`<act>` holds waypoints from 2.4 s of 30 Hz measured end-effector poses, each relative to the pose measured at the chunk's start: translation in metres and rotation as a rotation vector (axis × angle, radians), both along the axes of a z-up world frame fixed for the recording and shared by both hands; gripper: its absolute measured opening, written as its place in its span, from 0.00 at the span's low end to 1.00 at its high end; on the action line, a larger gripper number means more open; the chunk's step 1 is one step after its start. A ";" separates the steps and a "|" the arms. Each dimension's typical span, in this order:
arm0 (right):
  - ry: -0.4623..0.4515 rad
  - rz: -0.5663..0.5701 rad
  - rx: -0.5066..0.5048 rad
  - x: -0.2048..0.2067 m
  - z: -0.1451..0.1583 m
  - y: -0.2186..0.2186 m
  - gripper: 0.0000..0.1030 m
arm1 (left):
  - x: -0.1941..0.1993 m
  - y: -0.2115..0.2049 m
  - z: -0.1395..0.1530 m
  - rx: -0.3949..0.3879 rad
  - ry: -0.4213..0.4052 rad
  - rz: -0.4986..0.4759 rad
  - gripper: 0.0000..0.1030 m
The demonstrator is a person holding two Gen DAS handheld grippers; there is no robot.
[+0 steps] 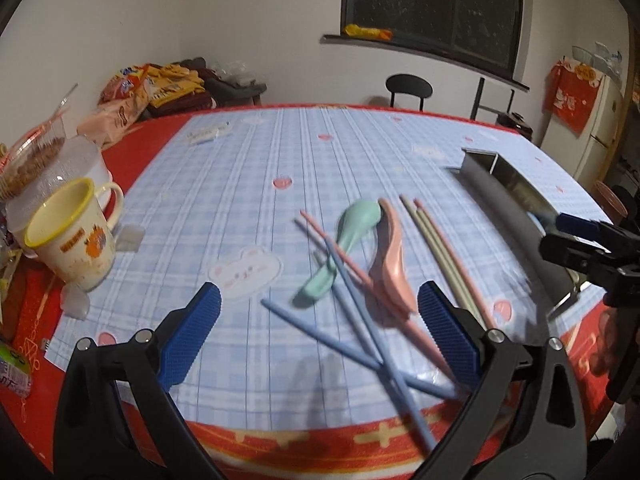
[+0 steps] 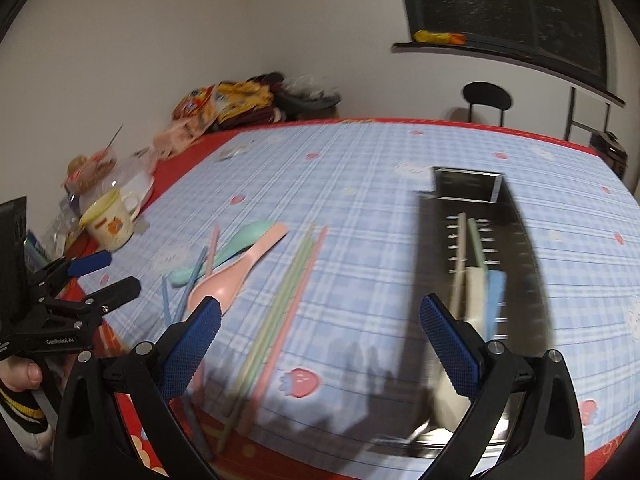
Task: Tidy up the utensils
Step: 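Move both tools back to the utensil pile, then close the right tool on a pink chopstick, then close the left tool on a blue chopstick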
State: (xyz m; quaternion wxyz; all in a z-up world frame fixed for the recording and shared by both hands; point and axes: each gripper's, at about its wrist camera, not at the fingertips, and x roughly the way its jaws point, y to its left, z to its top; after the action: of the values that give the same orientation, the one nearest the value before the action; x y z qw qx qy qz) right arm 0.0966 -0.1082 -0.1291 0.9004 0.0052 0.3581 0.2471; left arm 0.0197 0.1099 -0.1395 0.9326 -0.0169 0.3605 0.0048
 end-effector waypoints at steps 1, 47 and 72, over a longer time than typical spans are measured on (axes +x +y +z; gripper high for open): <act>0.007 0.014 0.004 0.000 -0.003 0.005 0.94 | 0.000 0.000 -0.003 0.001 0.009 -0.004 0.94; 0.117 0.071 -0.158 0.017 -0.053 0.042 0.08 | 0.002 -0.001 -0.030 -0.035 0.074 0.004 0.94; 0.146 0.120 -0.086 0.017 -0.053 0.035 0.08 | -0.015 -0.044 -0.038 -0.083 0.207 -0.132 0.31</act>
State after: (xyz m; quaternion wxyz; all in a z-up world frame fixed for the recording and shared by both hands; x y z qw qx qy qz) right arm 0.1140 -0.0728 -0.1826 0.8548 -0.0369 0.4328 0.2841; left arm 0.0042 0.0662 -0.1775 0.8872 -0.0309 0.4550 -0.0699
